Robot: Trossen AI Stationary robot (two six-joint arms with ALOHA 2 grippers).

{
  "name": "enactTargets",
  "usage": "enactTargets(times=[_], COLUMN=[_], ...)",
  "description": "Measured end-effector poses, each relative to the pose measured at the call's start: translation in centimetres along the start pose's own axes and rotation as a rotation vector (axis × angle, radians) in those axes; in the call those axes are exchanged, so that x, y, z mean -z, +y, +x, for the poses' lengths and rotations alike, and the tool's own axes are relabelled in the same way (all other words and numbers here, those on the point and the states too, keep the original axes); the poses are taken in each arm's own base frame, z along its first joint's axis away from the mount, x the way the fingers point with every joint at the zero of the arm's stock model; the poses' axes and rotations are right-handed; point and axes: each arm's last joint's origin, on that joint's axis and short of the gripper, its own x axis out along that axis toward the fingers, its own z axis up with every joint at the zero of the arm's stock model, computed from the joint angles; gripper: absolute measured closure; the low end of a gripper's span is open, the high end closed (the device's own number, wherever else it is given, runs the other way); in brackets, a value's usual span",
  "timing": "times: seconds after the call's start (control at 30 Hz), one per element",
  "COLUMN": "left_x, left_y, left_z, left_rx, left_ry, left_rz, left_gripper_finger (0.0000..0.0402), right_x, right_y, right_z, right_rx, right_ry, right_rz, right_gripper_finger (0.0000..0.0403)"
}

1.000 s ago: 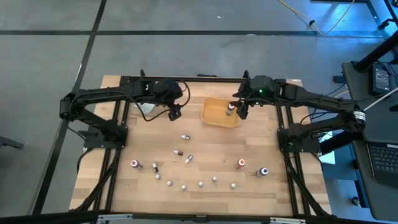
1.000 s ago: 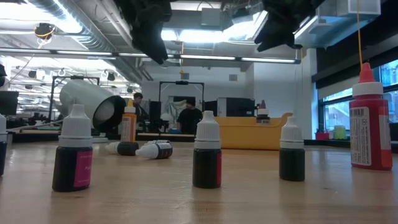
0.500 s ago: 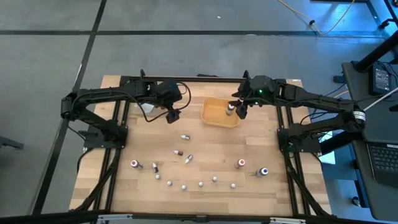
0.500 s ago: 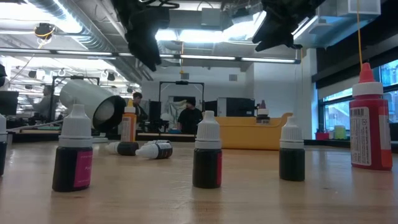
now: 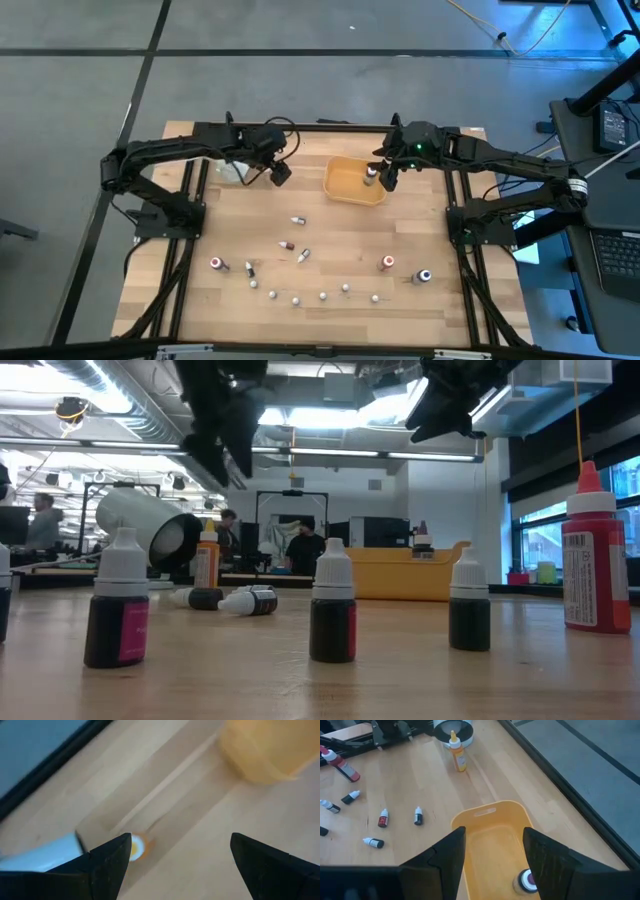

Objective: Pick & Place food coloring
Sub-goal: Put the large yellow food coloring bottles into the yellow bin

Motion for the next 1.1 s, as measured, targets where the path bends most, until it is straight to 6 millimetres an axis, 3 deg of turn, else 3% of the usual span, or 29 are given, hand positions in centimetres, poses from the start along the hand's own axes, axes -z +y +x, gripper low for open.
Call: enactTargets(times=[0.4, 0.87, 1.1], left_x=[-1.0, -0.8, -0.5], left_y=[1.6, 2.0, 1.9], left_z=[5.0, 8.3, 9.8], left_rx=[-0.081, -0.156, -0.179], left_ry=[0.163, 0.275, 0.331], left_rz=[-0.121, -0.182, -0.178], left_gripper_finger=[0.0068, 0.0070, 0.0102], right_x=[0.0, 0.0, 0.0], right_y=[0.0, 0.0, 0.0], right_z=[0.0, 0.0, 0.0], right_rx=[0.000, 0.000, 0.000], right_ry=[0.000, 0.000, 0.000], right_rz=[0.000, 0.000, -0.001], right_gripper_finger=[0.0203, 0.0203, 0.0203])
